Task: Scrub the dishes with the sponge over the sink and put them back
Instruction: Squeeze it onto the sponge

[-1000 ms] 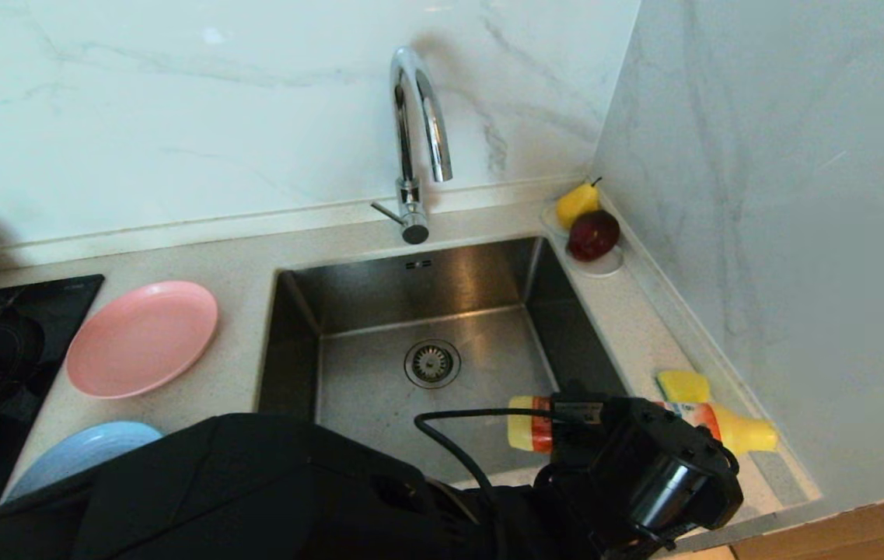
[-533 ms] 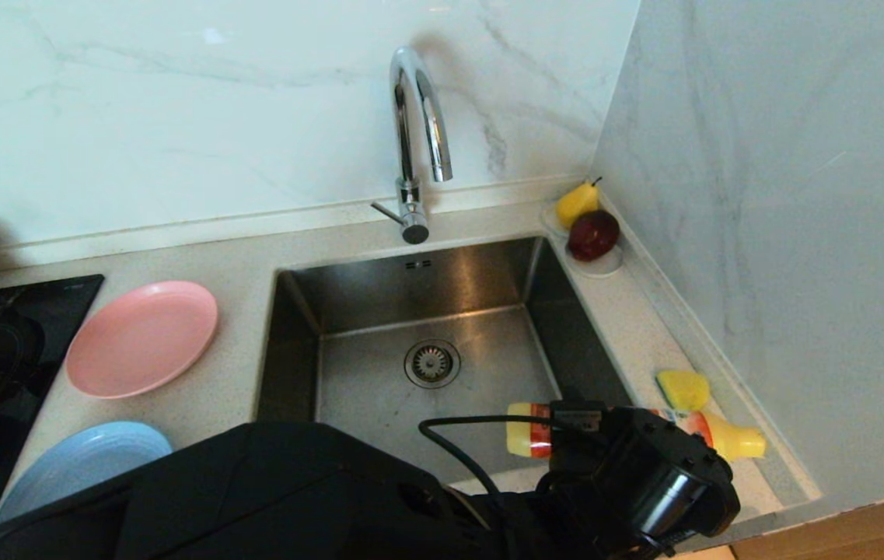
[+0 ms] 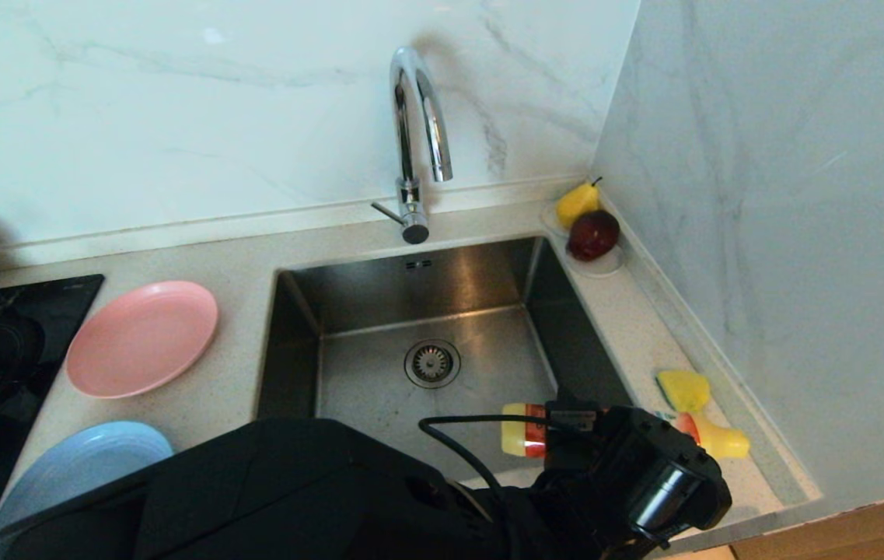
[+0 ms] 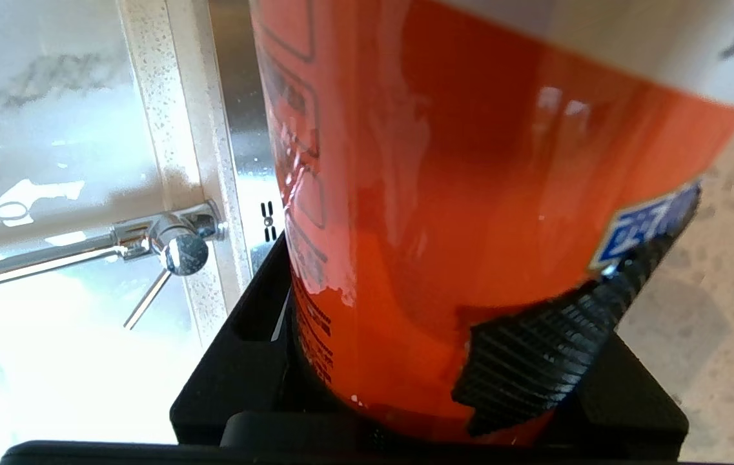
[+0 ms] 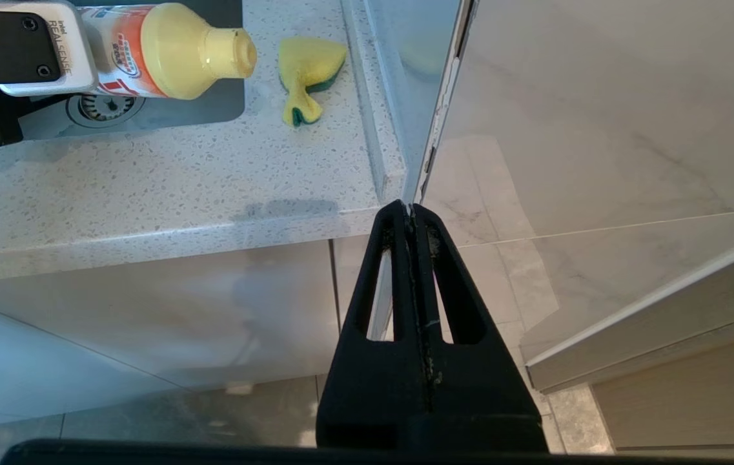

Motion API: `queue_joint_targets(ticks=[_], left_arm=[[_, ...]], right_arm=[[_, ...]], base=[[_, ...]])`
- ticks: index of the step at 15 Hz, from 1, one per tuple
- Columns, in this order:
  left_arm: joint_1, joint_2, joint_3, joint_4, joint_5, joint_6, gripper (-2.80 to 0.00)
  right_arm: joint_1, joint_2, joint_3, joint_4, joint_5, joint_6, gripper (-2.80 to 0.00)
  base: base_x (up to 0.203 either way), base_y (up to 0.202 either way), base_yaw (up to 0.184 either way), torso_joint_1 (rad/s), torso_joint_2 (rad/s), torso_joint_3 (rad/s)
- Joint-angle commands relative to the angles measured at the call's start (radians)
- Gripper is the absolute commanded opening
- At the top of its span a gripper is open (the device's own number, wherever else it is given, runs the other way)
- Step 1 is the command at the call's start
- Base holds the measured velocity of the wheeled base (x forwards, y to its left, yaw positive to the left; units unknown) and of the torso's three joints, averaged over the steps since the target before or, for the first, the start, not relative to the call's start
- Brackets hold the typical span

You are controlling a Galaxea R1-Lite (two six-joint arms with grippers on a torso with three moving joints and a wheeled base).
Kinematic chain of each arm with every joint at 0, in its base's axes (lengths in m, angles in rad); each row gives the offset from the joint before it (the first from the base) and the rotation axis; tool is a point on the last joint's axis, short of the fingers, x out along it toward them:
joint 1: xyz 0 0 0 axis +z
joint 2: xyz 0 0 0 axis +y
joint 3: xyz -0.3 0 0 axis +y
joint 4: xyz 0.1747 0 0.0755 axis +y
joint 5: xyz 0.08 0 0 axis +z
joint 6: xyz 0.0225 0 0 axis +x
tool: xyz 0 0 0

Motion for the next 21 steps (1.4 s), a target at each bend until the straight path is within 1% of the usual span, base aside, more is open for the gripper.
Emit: queue_joint_targets(ticks=[1, 3, 5, 7, 8, 10, 11, 13, 16, 18, 21], left_arm=[[0.002, 0.017, -0.004, 0.0, 0.021, 0.007, -2.8], [0.002, 0.031, -0.014, 0.003, 0.046, 0.017, -2.8], [0.002, 0.051, -0.025, 0.004, 0.052, 0.021, -2.8], [0.002, 0.079, -0.063, 0.009, 0.053, 0.025, -2.8], [0.002, 0.09, -0.1, 0.03, 0.053, 0.025, -2.8], [0.002, 0.11, -0.168, 0.108, 0.054, 0.023, -2.8], [0.005, 0.116, -0.184, 0.136, 0.055, 0.02, -2.8], [0.013, 0.122, -0.192, 0.142, 0.059, 0.022, -2.8], [0.023, 0.127, -0.203, 0.152, 0.118, 0.027, -2.8], [0.028, 0.132, -0.231, 0.169, 0.127, 0.02, -2.8], [0.033, 0.131, -0.232, 0.179, 0.127, 0.02, -2.8]], right_arm=[[0.0, 0.0, 0.0, 0.0, -0.001, 0.0, -2.8], [0.0, 0.0, 0.0, 0.0, 0.001, 0.0, -2.8], [0.0, 0.0, 0.0, 0.0, 0.001, 0.0, -2.8], [0.001, 0.0, 0.0, 0.0, 0.001, 0.0, -2.8], [0.0, 0.0, 0.0, 0.0, 0.001, 0.0, -2.8], [0.0, 0.0, 0.0, 0.0, -0.001, 0.0, -2.8], [0.0, 0.0, 0.0, 0.0, 0.001, 0.0, -2.8], [0.0, 0.0, 0.0, 0.0, 0.001, 0.0, -2.8], [0.0, 0.0, 0.0, 0.0, 0.001, 0.0, -2.8], [0.0, 0.0, 0.0, 0.0, 0.0, 0.0, -2.8], [0.001, 0.0, 0.0, 0.0, 0.001, 0.0, -2.8]], base=[[0.0, 0.0, 0.0, 0.0, 0.0, 0.0], [0.0, 0.0, 0.0, 0.0, 0.0, 0.0], [0.0, 0.0, 0.0, 0.0, 0.0, 0.0], [0.0, 0.0, 0.0, 0.0, 0.0, 0.0], [0.0, 0.0, 0.0, 0.0, 0.0, 0.0], [0.0, 0.0, 0.0, 0.0, 0.0, 0.0], [0.0, 0.0, 0.0, 0.0, 0.0, 0.0], [0.0, 0.0, 0.0, 0.0, 0.0, 0.0], [0.0, 0.0, 0.0, 0.0, 0.0, 0.0], [0.0, 0.0, 0.0, 0.0, 0.0, 0.0], [0.0, 0.0, 0.0, 0.0, 0.0, 0.0]])
